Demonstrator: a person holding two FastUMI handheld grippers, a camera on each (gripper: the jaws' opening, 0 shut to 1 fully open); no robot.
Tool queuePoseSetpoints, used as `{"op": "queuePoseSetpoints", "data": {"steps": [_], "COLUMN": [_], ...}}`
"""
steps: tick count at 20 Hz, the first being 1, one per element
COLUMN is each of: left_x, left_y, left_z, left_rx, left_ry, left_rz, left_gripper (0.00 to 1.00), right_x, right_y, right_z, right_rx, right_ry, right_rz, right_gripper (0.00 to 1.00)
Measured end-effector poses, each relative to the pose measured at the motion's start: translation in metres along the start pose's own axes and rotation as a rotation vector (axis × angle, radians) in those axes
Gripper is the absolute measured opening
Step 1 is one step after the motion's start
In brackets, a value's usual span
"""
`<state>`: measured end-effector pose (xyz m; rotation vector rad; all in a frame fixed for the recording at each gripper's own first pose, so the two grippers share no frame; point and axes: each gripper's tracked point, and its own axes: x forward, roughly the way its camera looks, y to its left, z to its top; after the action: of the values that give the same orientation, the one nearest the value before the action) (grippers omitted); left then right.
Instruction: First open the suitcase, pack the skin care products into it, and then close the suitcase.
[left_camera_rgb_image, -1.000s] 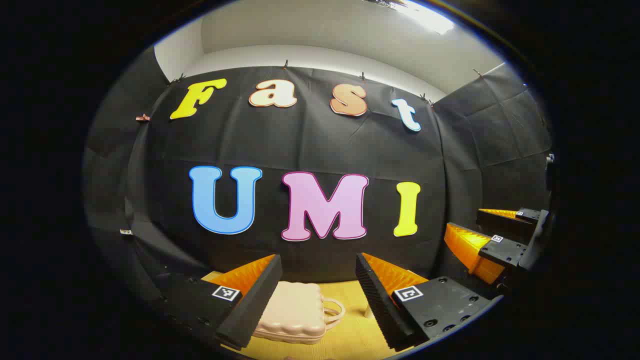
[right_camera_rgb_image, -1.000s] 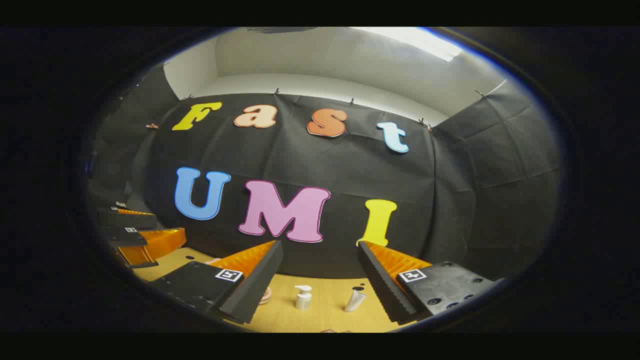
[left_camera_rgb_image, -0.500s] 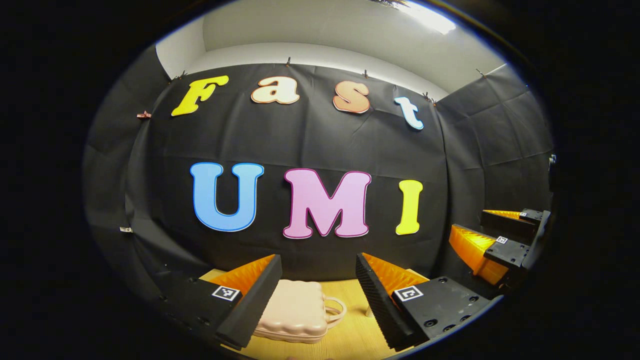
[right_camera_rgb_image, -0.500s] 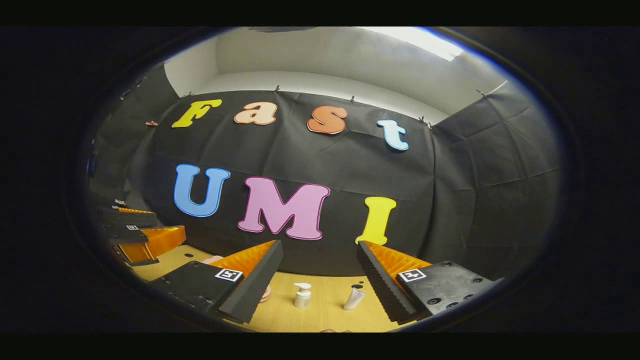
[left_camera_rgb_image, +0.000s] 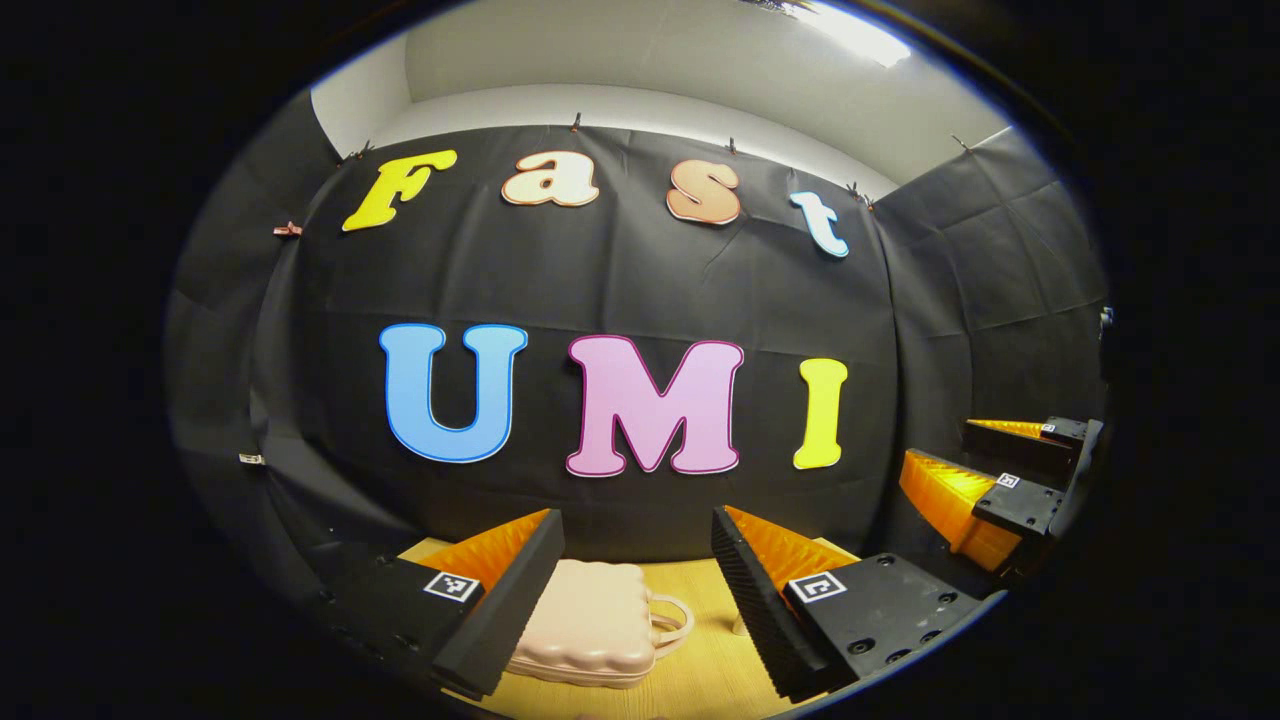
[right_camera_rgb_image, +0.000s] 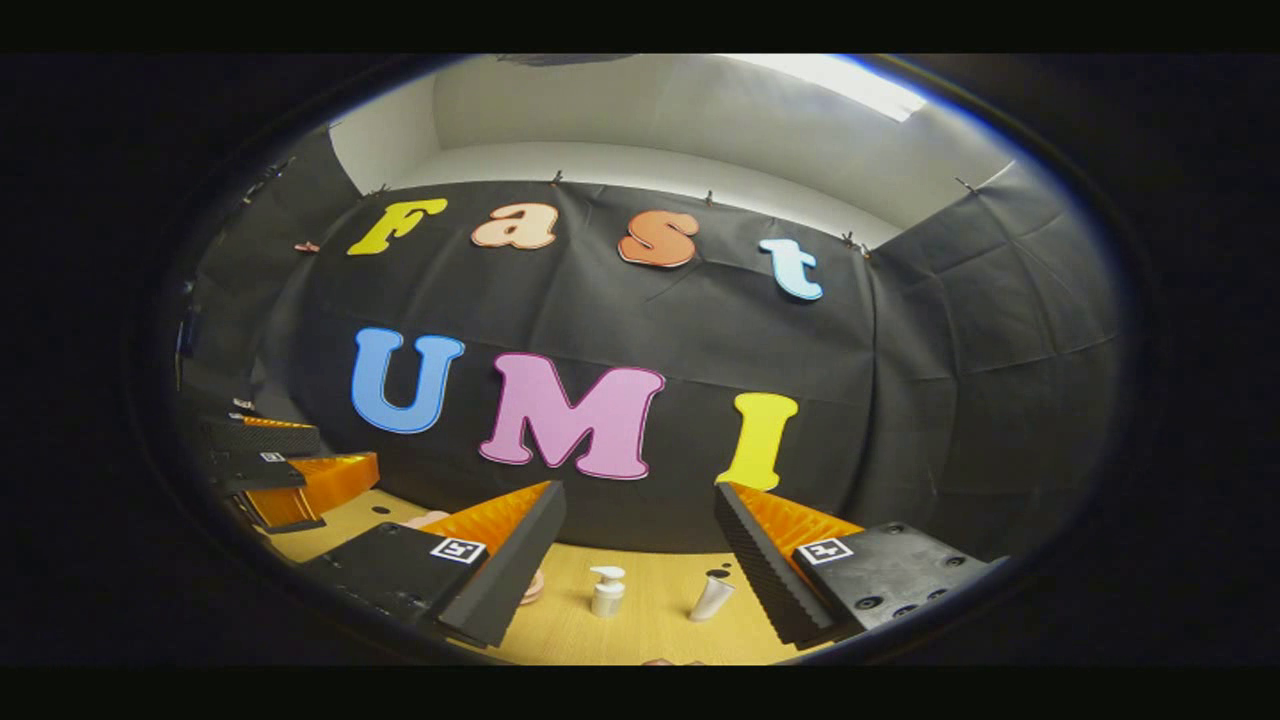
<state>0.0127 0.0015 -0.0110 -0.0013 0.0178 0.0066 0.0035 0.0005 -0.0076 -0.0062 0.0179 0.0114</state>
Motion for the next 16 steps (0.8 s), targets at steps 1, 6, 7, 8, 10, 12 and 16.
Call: {"op": "queuePoseSetpoints", "data": {"steps": [1, 6, 7, 8, 10, 12, 16], "left_x": [0.0, 0.015, 0.018, 0.021, 0.034, 0.048, 0.085], "left_y": [0.0, -0.001, -0.003, -0.006, -0.015, -0.018, -0.036], "left_z": [-0.002, -0.018, -0.023, -0.027, -0.044, -0.059, -0.098], "left_rx": [-0.001, 0.027, 0.024, 0.015, 0.015, 0.039, 0.115], "left_ry": [0.002, 0.045, 0.058, 0.074, 0.118, 0.162, 0.239], "left_rz": [0.001, 0.005, -0.001, -0.016, -0.047, -0.065, -0.132], "left_gripper": [0.96, 0.96, 0.96, 0.96, 0.96, 0.96, 0.96], "right_x": [0.0, 0.002, 0.003, 0.002, 0.005, 0.007, 0.015], "right_y": [-0.001, -0.006, -0.007, -0.009, -0.013, -0.02, -0.039], "right_z": [-0.001, -0.009, -0.012, -0.013, -0.018, -0.029, -0.042], "right_rx": [0.0, -0.014, -0.017, -0.02, -0.035, -0.048, -0.047], "right_ry": [0.0, 0.023, 0.03, 0.034, 0.045, 0.07, 0.092], "right_rz": [-0.002, -0.015, -0.016, -0.018, -0.024, -0.031, -0.052], "right_gripper": [0.96, 0.96, 0.96, 0.96, 0.96, 0.97, 0.96]}}
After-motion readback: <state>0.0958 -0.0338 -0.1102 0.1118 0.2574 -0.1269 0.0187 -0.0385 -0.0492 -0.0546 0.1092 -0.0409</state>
